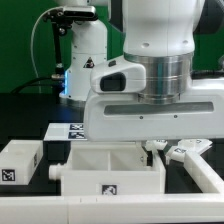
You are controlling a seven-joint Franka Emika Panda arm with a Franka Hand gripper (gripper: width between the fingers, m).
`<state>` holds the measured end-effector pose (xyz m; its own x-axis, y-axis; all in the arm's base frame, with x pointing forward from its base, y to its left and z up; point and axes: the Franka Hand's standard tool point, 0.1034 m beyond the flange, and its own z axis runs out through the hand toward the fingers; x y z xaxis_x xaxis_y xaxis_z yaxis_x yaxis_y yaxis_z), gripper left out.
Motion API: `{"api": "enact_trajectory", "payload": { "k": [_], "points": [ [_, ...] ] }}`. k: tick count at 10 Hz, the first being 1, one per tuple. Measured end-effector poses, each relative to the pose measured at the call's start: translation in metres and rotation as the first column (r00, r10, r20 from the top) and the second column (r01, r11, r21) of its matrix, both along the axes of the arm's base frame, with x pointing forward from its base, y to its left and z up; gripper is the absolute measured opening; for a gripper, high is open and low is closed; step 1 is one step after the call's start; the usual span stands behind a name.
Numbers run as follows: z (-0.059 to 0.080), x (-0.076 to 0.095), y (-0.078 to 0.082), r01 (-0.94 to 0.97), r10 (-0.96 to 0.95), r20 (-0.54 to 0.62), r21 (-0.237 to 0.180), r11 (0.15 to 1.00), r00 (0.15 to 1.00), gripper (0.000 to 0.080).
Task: Assemble cabinet
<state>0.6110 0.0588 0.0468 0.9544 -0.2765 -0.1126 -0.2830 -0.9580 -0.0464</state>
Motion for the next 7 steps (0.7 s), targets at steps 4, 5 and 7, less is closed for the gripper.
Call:
{"api": "enact_trajectory", "payload": {
  "k": [4, 5, 7],
  "points": [
    [0.001, 0.006, 0.009, 0.489, -0.488, -0.032, 0.010, 0.872, 0.872, 0.0088],
    [0.000, 0.005, 0.011, 0.550, -0.549, -0.041, 0.003, 0.835, 0.835, 0.0088],
    [-0.001, 0.005, 0.014, 0.681, -0.680, -0.062, -0.012, 0.732, 0.731, 0.0088]
  ]
}}
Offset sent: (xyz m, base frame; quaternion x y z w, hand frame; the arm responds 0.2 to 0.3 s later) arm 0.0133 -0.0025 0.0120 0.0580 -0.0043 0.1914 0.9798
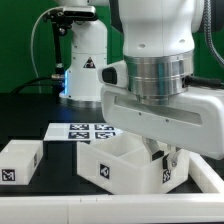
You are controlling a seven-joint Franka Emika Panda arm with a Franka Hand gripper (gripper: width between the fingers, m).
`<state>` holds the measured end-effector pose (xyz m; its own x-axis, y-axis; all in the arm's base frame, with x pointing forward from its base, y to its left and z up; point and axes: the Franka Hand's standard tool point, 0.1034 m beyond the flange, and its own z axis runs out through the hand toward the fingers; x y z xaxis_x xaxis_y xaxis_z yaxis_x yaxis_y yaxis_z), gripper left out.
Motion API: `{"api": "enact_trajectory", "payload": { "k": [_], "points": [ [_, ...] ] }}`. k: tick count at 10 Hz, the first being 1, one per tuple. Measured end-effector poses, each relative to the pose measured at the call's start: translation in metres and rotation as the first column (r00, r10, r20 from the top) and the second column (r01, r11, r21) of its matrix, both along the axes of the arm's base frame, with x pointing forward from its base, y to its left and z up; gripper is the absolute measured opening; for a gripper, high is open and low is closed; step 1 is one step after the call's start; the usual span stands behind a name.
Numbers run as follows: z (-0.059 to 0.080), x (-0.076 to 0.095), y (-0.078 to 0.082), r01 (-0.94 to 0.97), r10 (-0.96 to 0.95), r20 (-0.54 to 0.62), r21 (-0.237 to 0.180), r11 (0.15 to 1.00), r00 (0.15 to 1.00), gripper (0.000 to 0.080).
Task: Assemble cabinet
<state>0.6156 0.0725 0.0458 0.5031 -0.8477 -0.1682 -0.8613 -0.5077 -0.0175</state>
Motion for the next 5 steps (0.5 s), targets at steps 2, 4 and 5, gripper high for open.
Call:
{"api": "enact_trajectory", "payload": {
  "k": [2, 4, 5],
  "points": [
    [0.002, 0.015, -0.003, 0.297, -0.296, -0.045, 0.022, 0.955, 0.954, 0.0089],
    [0.009, 0.030, -0.001, 0.435, -0.435, -0.025, 0.012, 0.900, 0.900, 0.0089],
    [0.006, 0.028, -0.001, 0.456, -0.455, -0.036, 0.011, 0.890, 0.890, 0.0089]
  ]
}}
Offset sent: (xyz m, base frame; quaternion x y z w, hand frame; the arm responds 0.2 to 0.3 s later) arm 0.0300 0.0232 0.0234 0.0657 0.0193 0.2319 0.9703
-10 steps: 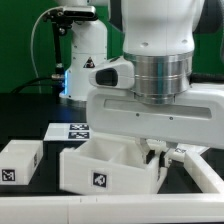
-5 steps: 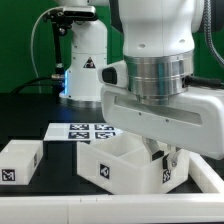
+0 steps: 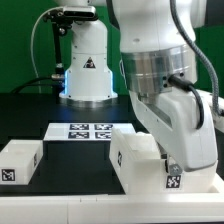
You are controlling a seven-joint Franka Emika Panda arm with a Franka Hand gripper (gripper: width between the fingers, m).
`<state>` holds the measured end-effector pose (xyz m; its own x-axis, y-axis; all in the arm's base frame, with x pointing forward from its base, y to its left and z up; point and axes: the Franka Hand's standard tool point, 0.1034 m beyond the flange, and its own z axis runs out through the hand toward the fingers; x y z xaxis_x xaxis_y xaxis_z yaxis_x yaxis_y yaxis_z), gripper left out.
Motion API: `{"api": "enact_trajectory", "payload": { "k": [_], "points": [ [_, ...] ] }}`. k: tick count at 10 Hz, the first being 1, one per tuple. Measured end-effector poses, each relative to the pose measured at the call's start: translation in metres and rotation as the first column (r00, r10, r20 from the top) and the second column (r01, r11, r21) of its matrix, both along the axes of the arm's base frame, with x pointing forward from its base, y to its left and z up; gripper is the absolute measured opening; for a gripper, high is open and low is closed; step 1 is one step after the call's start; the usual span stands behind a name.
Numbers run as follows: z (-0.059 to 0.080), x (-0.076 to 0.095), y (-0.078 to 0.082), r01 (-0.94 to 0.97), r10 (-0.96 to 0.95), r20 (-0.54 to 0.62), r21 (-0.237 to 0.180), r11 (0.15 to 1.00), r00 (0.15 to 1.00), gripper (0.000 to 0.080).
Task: Assemble cabinet
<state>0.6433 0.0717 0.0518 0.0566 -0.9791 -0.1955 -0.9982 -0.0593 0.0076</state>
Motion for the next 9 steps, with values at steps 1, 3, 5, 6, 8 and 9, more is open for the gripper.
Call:
{"api": "enact_trajectory", "payload": {
  "k": [1, 3, 5, 6, 8, 9],
  "points": [
    [-0.001, 0.000, 0.000, 0.079, -0.079, -0.016, 0.000, 0.997, 0.997, 0.0089],
    [-0.002, -0.001, -0.002, 0.139, -0.139, -0.029, -0.006, 0.990, 0.990, 0.0090],
    [-0.006, 0.010, -0.012, 0.328, -0.328, -0.008, -0.037, 0.944, 0.944, 0.0095],
    [-0.005, 0.011, -0.012, 0.362, -0.363, -0.013, -0.056, 0.931, 0.932, 0.0108],
    [-0.004, 0.013, -0.008, 0.316, -0.317, -0.005, -0.077, 0.946, 0.948, 0.0111],
    [-0.004, 0.015, -0.003, 0.283, -0.284, 0.005, -0.088, 0.955, 0.959, 0.0111]
  ]
}}
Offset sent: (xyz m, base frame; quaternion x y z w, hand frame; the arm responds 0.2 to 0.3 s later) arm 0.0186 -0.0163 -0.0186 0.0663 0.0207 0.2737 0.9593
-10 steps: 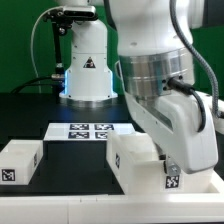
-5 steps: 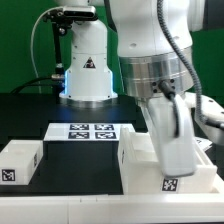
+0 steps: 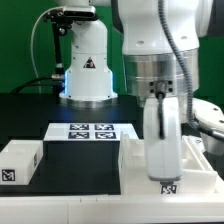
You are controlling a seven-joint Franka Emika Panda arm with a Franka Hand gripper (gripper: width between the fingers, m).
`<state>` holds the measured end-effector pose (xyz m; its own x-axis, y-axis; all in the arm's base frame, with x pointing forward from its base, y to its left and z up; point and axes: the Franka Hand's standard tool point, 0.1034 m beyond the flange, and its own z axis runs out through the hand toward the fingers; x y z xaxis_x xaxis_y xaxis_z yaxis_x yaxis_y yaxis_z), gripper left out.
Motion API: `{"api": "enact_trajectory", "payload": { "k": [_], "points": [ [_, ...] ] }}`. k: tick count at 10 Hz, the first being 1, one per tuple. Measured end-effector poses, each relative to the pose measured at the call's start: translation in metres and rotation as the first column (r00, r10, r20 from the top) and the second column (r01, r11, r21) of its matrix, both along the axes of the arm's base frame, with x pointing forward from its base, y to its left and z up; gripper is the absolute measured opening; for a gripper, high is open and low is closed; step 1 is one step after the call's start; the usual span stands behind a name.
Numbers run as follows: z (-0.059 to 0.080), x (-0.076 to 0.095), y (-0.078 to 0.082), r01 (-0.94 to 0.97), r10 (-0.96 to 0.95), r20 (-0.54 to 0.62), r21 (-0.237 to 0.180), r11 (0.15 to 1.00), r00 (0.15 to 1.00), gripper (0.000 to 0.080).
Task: Assemble cabinet
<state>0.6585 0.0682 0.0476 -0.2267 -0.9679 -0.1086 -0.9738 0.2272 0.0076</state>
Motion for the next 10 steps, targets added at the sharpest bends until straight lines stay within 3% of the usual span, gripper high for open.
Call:
{"api": "enact_trajectory", "payload": {
  "k": [3, 6, 8, 9, 10],
  "points": [
    [-0.002, 0.002, 0.010, -0.062, 0.062, 0.009, -0.033, 0.998, 0.998, 0.0111],
    [-0.002, 0.001, 0.011, -0.072, 0.072, 0.010, -0.038, 0.997, 0.997, 0.0111],
    [-0.001, 0.002, 0.011, -0.074, 0.074, 0.012, -0.037, 0.997, 0.997, 0.0350],
    [0.008, -0.001, 0.013, -0.057, 0.057, 0.018, -0.013, 0.998, 0.998, 0.0350],
    [0.022, -0.014, 0.016, -0.052, 0.052, 0.013, 0.001, 0.999, 0.999, 0.0534]
  ]
}}
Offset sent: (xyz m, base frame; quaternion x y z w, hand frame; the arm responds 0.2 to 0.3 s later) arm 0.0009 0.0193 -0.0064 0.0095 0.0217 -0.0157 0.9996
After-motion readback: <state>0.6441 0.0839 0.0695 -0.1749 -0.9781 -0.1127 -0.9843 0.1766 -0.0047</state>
